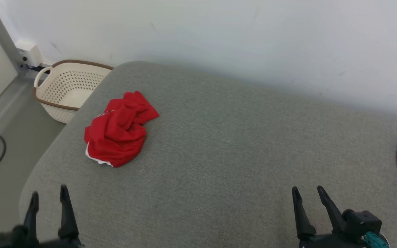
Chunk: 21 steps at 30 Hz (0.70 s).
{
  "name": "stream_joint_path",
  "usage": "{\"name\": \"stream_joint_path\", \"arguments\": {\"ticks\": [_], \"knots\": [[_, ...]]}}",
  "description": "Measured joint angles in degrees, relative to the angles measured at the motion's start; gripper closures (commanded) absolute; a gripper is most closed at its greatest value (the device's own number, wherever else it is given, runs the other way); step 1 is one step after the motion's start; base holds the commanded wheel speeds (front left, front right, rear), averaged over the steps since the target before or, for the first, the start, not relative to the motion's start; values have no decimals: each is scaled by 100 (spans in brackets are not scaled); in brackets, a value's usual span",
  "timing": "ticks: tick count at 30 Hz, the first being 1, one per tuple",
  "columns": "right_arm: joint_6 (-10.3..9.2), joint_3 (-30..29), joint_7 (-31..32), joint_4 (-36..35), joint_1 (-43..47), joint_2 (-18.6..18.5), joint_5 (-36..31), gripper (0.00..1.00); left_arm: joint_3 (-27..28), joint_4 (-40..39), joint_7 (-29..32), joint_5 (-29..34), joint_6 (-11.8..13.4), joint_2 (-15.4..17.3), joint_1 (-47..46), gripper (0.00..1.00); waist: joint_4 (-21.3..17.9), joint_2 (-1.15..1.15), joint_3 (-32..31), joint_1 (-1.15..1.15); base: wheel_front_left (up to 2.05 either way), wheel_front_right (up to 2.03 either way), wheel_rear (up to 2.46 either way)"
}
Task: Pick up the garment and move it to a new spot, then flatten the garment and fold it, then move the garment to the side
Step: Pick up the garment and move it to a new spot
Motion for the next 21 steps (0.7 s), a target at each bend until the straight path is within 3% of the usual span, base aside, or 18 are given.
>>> {"name": "stream_joint_path", "arguments": {"ticks": [7, 21], "knots": [[0, 274, -24, -5, -319, 3, 8, 0, 88, 439, 382, -179, -266, 354, -1328, 0, -318, 0, 246, 0, 0, 0, 0], [0, 845, -202, -31, -1050, 5, 76, 0, 297, 2073, 837, -485, -700, 1105, -3498, 0, -1164, 0, 1016, 1, 0, 0, 0]]}}
